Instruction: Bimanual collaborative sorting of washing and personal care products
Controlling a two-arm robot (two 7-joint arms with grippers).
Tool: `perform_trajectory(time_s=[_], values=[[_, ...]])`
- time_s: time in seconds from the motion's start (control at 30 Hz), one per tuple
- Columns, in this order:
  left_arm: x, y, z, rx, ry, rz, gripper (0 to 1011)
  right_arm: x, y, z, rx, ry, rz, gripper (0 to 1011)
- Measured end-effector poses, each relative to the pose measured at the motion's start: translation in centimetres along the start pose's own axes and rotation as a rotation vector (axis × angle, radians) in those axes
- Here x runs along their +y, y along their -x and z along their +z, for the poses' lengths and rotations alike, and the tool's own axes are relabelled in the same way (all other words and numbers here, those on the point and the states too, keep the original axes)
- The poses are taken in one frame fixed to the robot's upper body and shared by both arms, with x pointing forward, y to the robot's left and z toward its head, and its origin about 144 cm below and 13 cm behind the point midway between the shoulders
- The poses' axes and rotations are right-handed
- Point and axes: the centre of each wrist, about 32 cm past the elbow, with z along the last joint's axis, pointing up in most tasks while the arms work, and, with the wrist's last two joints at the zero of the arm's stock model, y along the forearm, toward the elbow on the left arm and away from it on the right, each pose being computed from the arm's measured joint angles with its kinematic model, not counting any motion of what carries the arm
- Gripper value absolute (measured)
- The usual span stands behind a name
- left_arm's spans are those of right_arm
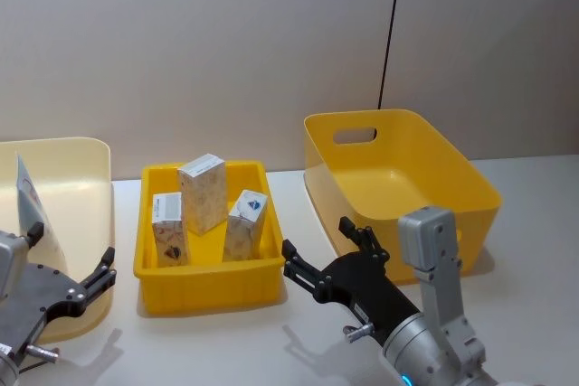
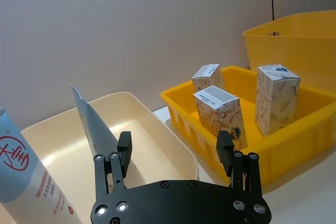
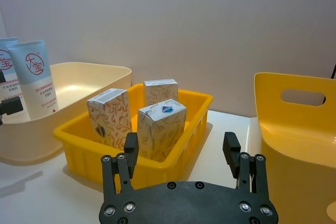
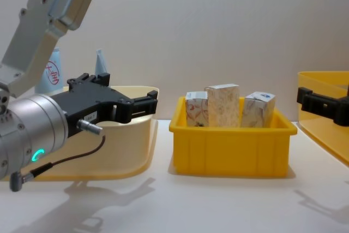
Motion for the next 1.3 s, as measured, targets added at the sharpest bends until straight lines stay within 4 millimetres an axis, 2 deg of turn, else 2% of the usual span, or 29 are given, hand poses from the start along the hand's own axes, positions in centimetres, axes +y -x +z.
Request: perform_trajectory(time_s=[1.3], values=[[0.0,0.0,0.0,0.0,0.0,0.0,1003,0.0,0.0,0.0,0.0,0.0,0.0,1001]])
